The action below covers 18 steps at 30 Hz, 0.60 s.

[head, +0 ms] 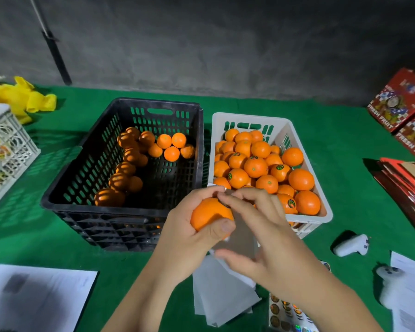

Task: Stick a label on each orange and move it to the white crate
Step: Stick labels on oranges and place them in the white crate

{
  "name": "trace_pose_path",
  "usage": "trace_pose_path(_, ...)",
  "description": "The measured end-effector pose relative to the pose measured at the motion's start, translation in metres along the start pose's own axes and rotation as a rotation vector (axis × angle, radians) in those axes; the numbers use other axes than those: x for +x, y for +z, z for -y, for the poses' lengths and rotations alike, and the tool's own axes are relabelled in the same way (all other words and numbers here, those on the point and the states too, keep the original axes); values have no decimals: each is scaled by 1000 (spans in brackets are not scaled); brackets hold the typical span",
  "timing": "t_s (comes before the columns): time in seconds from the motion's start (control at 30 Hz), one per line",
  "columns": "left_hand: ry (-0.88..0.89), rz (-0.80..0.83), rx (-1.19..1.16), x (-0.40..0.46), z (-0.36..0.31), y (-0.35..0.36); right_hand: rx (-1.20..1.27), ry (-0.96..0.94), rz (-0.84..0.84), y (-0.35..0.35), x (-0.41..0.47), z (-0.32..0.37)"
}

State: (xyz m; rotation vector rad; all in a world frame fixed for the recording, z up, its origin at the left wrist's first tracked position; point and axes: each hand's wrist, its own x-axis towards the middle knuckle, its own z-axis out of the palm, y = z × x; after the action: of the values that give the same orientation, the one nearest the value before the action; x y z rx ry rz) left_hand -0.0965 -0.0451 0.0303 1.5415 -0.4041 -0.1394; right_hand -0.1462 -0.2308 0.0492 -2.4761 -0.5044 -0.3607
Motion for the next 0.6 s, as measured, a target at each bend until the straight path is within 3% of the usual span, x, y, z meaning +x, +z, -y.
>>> trace_pose_path(0.17, -25, -16, -32, -1, 5, 9, -27, 58, -156, 20, 1, 0)
trace_pose_path(0.6, -52, -122, -186, 3, 13, 22, 172, 136, -300, 42, -6, 3)
